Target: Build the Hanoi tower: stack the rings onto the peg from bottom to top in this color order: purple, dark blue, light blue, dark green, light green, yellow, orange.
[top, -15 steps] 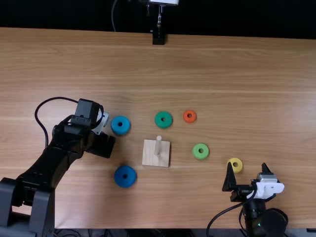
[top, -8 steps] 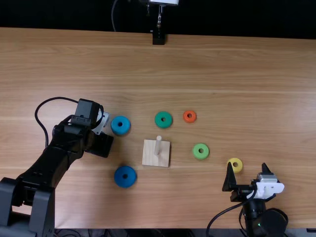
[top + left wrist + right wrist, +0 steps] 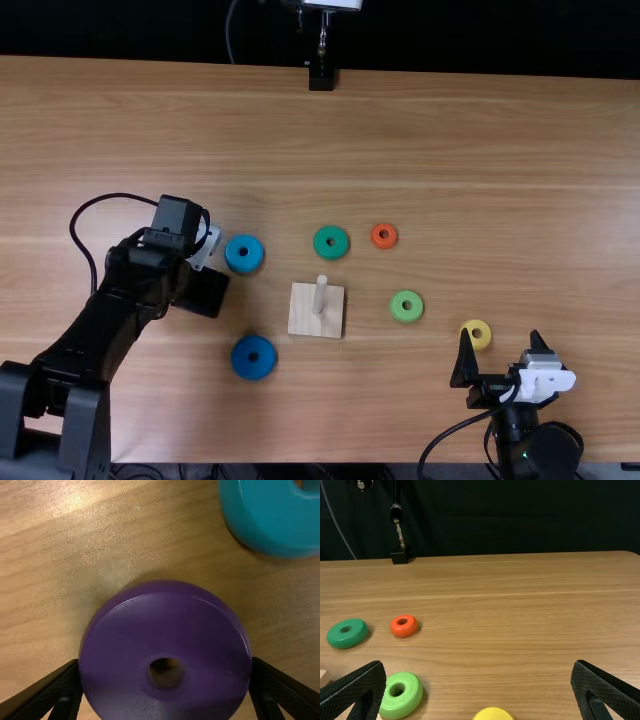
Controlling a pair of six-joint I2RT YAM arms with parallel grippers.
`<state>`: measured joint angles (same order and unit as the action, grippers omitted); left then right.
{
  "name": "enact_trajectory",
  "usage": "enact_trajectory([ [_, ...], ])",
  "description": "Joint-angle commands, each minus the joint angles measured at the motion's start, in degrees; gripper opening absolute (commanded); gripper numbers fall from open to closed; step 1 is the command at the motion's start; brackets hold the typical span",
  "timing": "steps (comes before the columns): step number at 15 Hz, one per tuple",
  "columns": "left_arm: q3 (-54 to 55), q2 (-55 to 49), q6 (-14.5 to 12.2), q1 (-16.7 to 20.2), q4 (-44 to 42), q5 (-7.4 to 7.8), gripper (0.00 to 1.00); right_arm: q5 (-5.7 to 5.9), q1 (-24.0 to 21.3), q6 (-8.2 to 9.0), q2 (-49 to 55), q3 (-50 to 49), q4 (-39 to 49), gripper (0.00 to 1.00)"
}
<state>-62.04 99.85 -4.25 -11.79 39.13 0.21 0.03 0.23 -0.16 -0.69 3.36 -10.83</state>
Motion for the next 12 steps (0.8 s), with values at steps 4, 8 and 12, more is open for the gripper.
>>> enact_trajectory([
  [4, -10.91, -1.59, 0.03, -5.17, 12.76, 0.32, 0.0, 0.6, -0.14, -0.36, 0.69, -2.39, -3.68, 1.0],
  [8, -21.72, -3.09, 0.67, -8.95, 23.62, 0.43, 0.0, 0.6, -0.32, -0.36, 0.69, -2.39, -3.68, 1.0],
  [12, -32.97, -2.82, 5.94, -13.26, 31.11, 0.43, 0.0, 0.6, -0.32, -0.36, 0.69, -2.39, -3.68, 1.0],
])
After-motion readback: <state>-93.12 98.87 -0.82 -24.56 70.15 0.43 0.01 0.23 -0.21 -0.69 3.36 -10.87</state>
